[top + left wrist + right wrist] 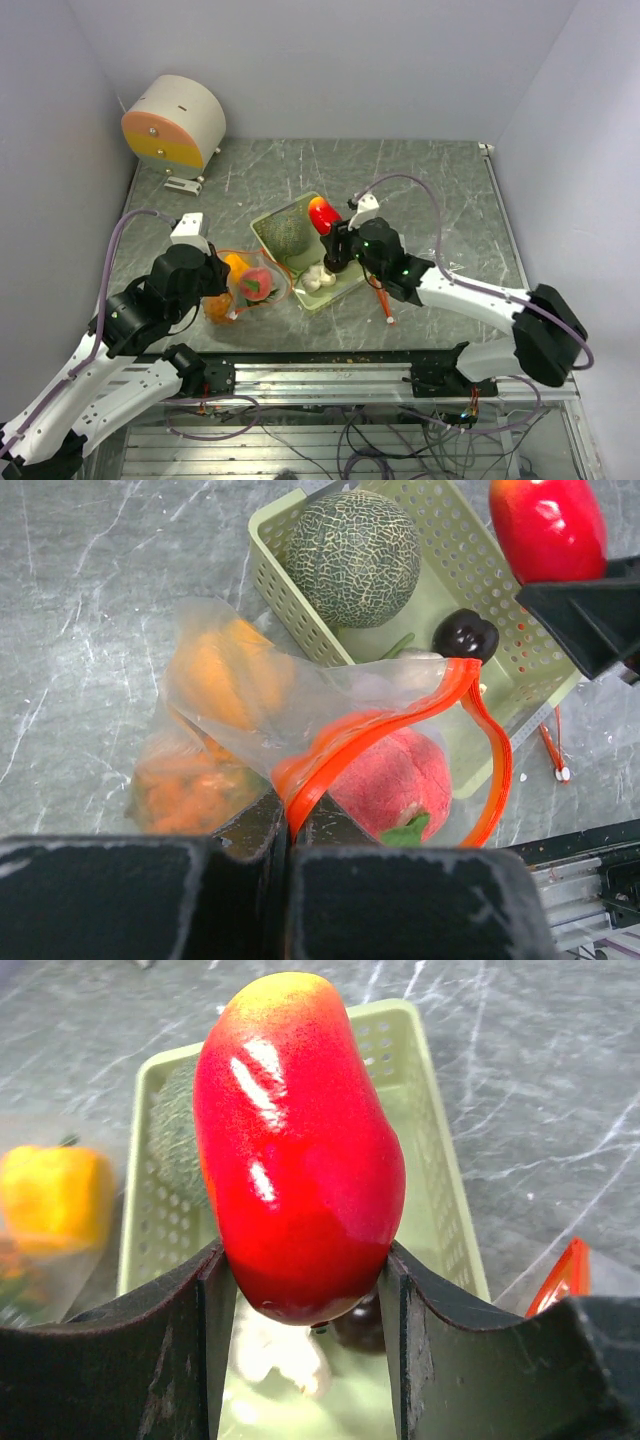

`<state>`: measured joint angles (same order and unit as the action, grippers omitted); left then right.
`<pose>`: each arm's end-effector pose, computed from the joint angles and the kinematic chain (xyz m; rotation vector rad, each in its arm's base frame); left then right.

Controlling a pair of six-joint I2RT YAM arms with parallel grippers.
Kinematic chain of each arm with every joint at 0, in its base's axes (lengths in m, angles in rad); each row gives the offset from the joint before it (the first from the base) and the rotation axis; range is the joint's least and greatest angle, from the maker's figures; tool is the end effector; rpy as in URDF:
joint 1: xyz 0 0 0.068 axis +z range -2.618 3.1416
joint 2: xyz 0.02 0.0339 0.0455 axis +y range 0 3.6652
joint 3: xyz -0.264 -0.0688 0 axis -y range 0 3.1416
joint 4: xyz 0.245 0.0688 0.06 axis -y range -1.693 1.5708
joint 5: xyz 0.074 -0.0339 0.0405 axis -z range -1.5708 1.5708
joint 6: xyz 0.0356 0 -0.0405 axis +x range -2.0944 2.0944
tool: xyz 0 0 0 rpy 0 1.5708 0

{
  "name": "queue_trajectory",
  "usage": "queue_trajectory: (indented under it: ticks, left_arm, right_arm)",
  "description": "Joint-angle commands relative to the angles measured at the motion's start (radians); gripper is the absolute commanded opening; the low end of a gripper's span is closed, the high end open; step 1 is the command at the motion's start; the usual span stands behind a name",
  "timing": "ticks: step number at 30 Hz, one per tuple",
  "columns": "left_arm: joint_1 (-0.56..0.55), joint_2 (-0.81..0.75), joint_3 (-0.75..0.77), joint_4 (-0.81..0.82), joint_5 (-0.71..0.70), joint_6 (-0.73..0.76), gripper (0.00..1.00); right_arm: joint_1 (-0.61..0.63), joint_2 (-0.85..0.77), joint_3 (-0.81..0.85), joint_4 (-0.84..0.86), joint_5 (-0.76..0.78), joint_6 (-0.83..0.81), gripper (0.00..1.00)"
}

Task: Place the food in the zip-top bag and seal the zipper
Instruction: Pick up the fake fruit from the bin, then place the fake fruit in the zipper food storage bag.

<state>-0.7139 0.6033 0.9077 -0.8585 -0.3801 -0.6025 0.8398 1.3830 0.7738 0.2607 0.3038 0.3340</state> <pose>0.0913 -0.0616 0.3376 -0.1075 2.1030 -0.3950 0.2132 0.2218 0.2450 -0.2816 1.9141 0.5012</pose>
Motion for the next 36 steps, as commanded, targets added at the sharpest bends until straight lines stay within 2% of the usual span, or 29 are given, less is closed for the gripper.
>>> queue_trajectory:
  ticks: [1,8,12,16,20,30,36]
  left_arm:
    - [0.005,-0.004,-0.001,0.038,0.017,-0.001,0.07]
    - [0.005,0.044,0.017,0.036,0.002,0.006,0.07]
    - [0.006,0.073,0.047,0.038,0.004,0.003,0.07]
    - [0.005,0.126,0.114,0.017,0.005,0.004,0.07]
    - [0.005,0.171,0.160,0.007,0.025,0.012,0.07]
    - [0.005,0.160,0.136,0.023,0.131,0.018,0.07]
    - [0.005,0.135,0.109,0.031,0.149,0.017,0.07]
  right_arm:
    - [0.002,-0.138,-0.046,-0.050,-0.129,0.017,0.27]
    - [0.030,-0.366,-0.069,-0.139,-0.466,0.022,0.26]
    - [0.125,-0.398,-0.022,-0.234,-0.536,0.006,0.25]
    - [0.296,-0.371,0.034,-0.308,-0.466,-0.019,0.24]
    - [0.388,-0.314,0.046,-0.303,-0.421,-0.019,0.25]
    - [0.398,-0.173,0.170,-0.350,-0.087,0.015,0.25]
    - [0.399,-0.049,0.299,-0.382,-0.038,0.009,0.25]
